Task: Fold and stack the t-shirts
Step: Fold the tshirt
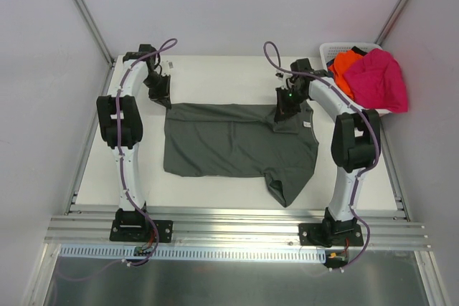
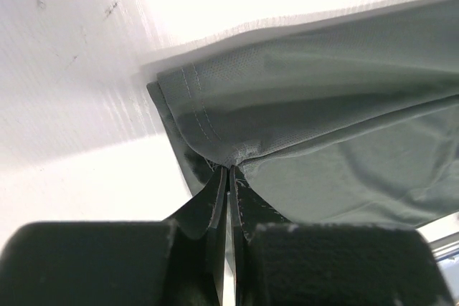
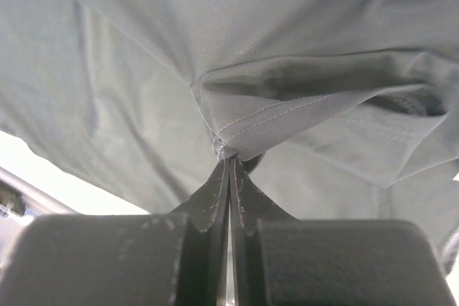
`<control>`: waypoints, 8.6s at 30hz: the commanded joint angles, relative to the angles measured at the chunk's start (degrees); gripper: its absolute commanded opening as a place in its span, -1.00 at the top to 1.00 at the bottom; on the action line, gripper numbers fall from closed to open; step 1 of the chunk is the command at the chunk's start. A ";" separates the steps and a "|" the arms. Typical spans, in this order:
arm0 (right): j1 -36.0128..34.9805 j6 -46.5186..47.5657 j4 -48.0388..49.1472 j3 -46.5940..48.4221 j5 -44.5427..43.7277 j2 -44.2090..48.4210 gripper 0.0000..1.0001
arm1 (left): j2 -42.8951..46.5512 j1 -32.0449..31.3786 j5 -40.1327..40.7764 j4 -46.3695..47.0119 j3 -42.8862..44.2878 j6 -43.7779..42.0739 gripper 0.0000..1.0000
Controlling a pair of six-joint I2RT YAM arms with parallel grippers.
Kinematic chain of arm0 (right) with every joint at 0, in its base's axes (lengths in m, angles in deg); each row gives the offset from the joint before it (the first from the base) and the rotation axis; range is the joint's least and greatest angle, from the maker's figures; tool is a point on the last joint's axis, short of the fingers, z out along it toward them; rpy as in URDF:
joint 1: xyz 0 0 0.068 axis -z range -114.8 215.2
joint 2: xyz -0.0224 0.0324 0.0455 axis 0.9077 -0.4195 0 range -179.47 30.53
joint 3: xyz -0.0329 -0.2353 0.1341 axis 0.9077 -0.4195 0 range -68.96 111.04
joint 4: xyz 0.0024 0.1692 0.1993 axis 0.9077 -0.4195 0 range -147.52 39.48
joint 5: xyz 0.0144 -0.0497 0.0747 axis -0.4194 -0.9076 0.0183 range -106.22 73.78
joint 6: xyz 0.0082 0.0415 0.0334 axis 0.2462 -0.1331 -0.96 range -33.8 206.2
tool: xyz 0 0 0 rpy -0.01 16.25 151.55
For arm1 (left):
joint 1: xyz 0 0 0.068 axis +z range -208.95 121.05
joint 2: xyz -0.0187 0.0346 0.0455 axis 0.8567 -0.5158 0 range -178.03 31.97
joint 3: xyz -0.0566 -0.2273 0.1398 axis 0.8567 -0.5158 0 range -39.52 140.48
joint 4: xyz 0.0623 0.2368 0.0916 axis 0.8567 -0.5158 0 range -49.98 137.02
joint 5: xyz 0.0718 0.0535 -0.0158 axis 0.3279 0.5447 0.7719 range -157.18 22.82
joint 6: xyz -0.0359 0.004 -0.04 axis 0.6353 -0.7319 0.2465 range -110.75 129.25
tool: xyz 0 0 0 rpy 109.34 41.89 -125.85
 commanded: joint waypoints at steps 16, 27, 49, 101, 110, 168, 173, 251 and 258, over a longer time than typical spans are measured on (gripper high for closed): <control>-2.09 -1.75 -0.86 -4.48 -0.11 2.70 0.50 | 3.40 1.11 1.43 -0.93 0.02 -2.07 1.00; -0.25 0.18 -1.12 -1.49 -3.63 0.86 0.15 | 3.05 1.11 1.61 -1.28 0.11 -3.13 0.67; 2.66 1.24 -0.95 11.60 -4.69 -10.84 0.14 | 1.99 -3.63 0.64 -0.84 2.58 -3.13 -0.98; -1.21 -1.14 -3.15 -1.76 -1.96 2.53 0.13 | 1.82 -4.69 -3.06 -0.76 3.36 -1.63 -0.95; -1.65 -0.52 -2.27 12.74 -2.84 -7.49 -0.04 | 3.40 -4.78 -2.27 -0.76 1.70 -1.72 -0.94; -6.48 -0.96 -1.65 11.79 -3.89 -9.60 0.01 | 5.51 -5.57 -0.77 -0.14 0.29 -2.07 -0.97; -6.48 -0.08 -1.74 10.38 -4.33 -9.25 0.01 | 5.25 -5.57 -1.03 -0.14 0.73 -1.99 -0.97; 0.90 6.34 -3.93 -2.52 -10.32 2.42 0.87 | 3.75 -6.09 -4.28 -0.14 3.71 -0.85 -0.97; -1.12 4.49 -4.73 -12.19 -8.56 10.24 0.85 | 2.87 -6.09 -5.34 -0.14 5.56 -0.49 -0.97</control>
